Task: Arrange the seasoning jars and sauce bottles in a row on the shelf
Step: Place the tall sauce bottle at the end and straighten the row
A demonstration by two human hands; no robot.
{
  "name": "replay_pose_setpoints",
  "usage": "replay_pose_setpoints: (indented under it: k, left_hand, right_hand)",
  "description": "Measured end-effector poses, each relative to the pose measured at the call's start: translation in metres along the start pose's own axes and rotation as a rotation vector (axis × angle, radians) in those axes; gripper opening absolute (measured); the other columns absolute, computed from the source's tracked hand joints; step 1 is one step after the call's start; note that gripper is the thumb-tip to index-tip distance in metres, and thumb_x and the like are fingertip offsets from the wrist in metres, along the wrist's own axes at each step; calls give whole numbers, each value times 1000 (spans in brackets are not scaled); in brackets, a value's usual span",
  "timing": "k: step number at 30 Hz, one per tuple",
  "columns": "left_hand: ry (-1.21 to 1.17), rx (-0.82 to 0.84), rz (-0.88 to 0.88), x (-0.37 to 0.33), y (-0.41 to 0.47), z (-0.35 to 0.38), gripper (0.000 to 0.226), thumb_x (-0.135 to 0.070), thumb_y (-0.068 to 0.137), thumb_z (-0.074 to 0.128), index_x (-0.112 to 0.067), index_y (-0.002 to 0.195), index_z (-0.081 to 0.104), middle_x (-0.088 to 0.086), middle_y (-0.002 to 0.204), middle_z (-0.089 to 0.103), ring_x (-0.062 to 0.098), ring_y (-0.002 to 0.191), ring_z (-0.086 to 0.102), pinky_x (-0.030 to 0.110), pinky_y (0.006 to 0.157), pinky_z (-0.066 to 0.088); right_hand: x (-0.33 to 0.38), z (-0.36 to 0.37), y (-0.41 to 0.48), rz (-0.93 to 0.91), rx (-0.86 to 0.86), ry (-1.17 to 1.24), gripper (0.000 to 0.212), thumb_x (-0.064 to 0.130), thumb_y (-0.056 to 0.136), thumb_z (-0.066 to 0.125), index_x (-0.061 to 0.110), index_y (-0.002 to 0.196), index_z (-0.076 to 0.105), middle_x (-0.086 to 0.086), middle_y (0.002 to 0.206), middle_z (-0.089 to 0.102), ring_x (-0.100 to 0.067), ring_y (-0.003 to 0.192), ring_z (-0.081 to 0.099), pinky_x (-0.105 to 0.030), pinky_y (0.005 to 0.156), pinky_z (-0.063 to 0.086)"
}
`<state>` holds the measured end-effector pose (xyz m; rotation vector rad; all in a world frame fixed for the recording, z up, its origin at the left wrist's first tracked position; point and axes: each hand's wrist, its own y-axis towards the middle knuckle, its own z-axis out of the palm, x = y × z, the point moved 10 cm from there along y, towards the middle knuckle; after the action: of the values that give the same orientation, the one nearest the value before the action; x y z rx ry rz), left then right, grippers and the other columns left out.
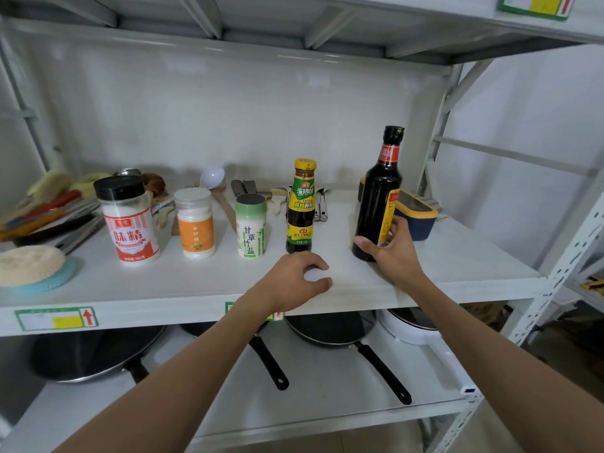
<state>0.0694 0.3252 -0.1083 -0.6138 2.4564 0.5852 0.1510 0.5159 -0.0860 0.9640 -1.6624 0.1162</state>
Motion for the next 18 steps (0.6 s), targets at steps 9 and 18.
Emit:
replay_pose_setpoints:
  k: [9,18]
  left_hand:
    - [-208,-15,-77,-2,16,6,47,-18,84,68,-17,129,55,-2,128,58,9,117,53,14,92,40]
    - [-341,-331,-159,-28,51,11,47,2,86,55,-10,130,48,5,127,54,13,111,54,23,86,43]
  right_hand:
    - [-12,0,9,11,14,-58,56,34,78,79,19,124,51,-5,119,51,-17,102,55,-25,83,49]
    - [-18,8,9,74,106,177,29,2,91,60,9,114,44,-13,111,66,-23,108,64,-44,99,51]
